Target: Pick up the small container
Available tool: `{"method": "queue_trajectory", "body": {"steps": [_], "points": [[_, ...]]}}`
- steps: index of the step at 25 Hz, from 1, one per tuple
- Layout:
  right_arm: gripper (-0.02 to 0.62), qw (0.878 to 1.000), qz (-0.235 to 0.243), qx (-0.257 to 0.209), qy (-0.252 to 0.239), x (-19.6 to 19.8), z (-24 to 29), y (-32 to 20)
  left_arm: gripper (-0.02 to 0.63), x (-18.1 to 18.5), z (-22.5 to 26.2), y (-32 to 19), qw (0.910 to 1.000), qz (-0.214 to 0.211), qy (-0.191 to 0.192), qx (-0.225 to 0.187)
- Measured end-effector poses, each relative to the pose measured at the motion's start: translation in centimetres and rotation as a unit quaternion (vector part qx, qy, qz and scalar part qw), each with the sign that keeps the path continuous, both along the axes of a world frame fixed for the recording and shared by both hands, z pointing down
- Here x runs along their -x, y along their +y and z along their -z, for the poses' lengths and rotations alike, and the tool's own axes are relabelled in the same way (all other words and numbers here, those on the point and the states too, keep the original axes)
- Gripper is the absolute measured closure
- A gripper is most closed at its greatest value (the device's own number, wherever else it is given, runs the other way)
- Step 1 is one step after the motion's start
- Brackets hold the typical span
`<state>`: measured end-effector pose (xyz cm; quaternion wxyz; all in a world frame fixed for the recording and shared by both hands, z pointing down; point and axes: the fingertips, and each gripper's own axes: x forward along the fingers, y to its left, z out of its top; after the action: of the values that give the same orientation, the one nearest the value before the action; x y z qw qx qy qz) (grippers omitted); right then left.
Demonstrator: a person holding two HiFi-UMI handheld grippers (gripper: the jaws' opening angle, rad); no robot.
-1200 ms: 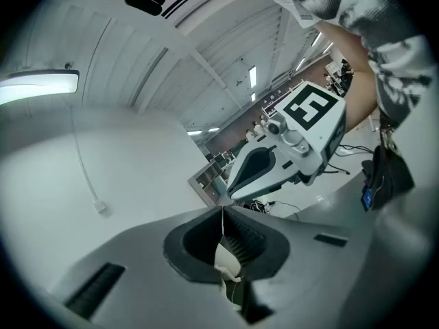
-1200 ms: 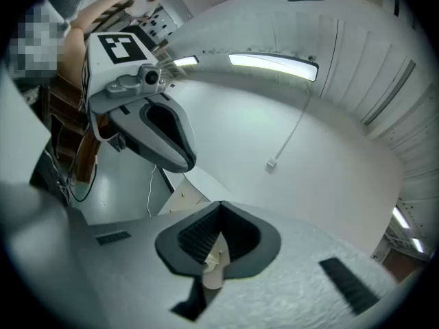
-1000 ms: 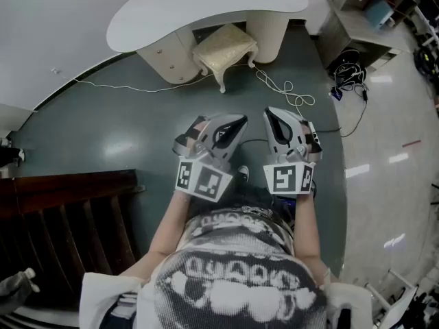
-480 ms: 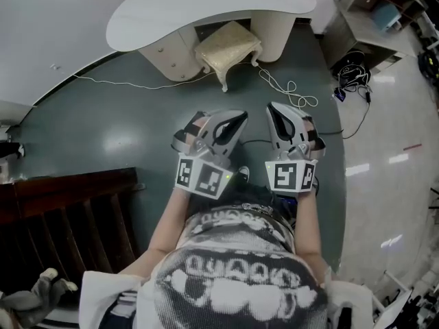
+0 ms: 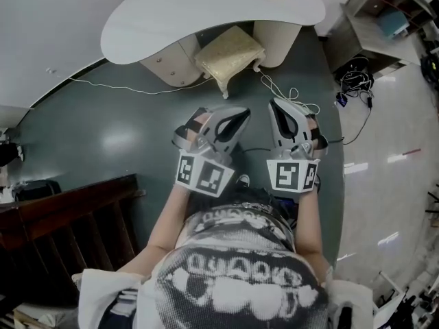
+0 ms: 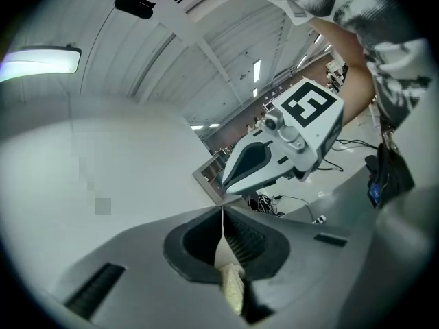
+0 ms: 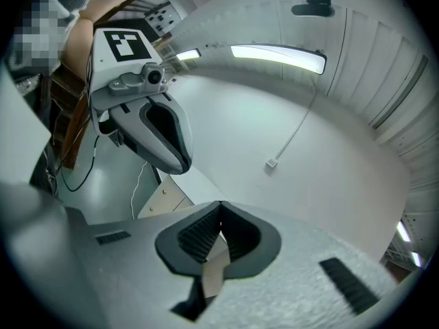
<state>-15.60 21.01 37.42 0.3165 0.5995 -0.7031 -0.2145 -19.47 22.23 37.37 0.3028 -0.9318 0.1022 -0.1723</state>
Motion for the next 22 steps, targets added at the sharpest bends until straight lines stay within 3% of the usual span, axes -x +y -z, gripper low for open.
{"method": "queue_trajectory", "body": {"steps": [13, 22], "points": [[0.592, 1.0, -0.005, 0.005, 0.002, -1.8, 0.2, -13.6, 0.601, -3.1, 0.8, -13.1, 0.9994, -0.029, 0.015, -0.004], [0.592, 1.0, -0.008, 0.001, 0.012, -1.8, 0.9, -19.0, 0.601, -4.0, 1.2, -17.7, 0.9983, -0.051, 0.025, -0.01]]}}
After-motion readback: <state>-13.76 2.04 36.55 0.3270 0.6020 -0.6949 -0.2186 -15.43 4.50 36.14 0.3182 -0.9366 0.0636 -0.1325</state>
